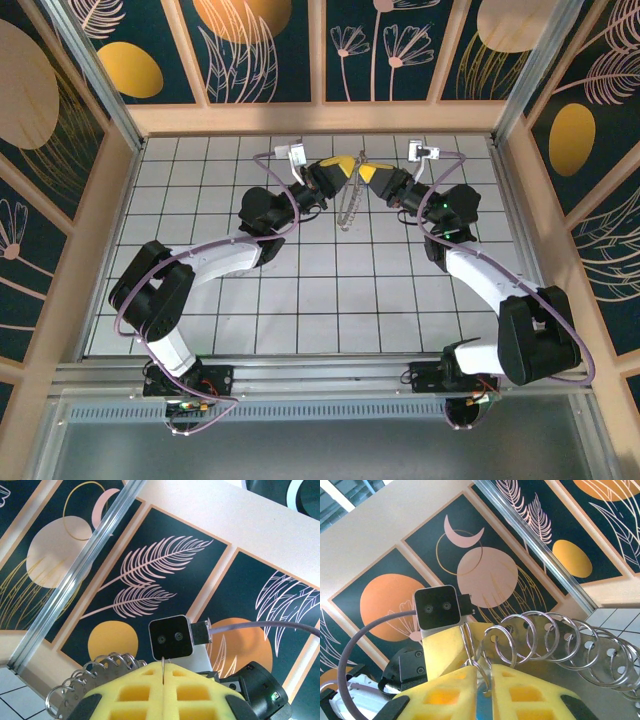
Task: Put the keys on the keyring
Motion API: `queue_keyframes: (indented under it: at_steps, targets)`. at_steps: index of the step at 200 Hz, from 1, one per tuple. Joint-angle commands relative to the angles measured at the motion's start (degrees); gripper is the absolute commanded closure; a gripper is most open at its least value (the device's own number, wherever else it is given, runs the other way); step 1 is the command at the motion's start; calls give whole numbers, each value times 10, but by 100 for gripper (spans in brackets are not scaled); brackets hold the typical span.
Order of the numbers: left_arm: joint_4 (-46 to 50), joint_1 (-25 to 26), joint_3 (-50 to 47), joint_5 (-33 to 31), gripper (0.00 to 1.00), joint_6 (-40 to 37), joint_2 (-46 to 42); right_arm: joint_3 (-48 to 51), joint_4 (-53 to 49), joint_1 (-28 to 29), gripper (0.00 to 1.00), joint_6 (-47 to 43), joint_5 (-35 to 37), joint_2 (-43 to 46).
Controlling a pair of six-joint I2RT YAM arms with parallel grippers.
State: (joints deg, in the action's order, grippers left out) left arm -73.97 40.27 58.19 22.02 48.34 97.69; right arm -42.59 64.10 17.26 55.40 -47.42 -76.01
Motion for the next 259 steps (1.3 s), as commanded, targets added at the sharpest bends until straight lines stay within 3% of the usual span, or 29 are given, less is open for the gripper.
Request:
queue_keyframes:
  at_steps: [1,53,110,187,230,259]
  targets:
    - [-51,-2,23,-4,100,9,2,3,6,3,85,-14,3,9]
    - [-50,-1,23,-5,100,11,1,21,-43,-18,84,-38,14,65]
    - [-62,-1,29,-2,100,40,30,-25,-57,-21,60,-32,14,60]
    - [-63,-1,30,-2,100,54,31,-53,7,-20,60,18,7,-11]
    - [-63,-1,32,-3,100,56,36,-50,9,-16,71,15,1,-13]
    - [-62,-1,34,-3,100,56,38,-50,2,-10,72,9,-2,-12]
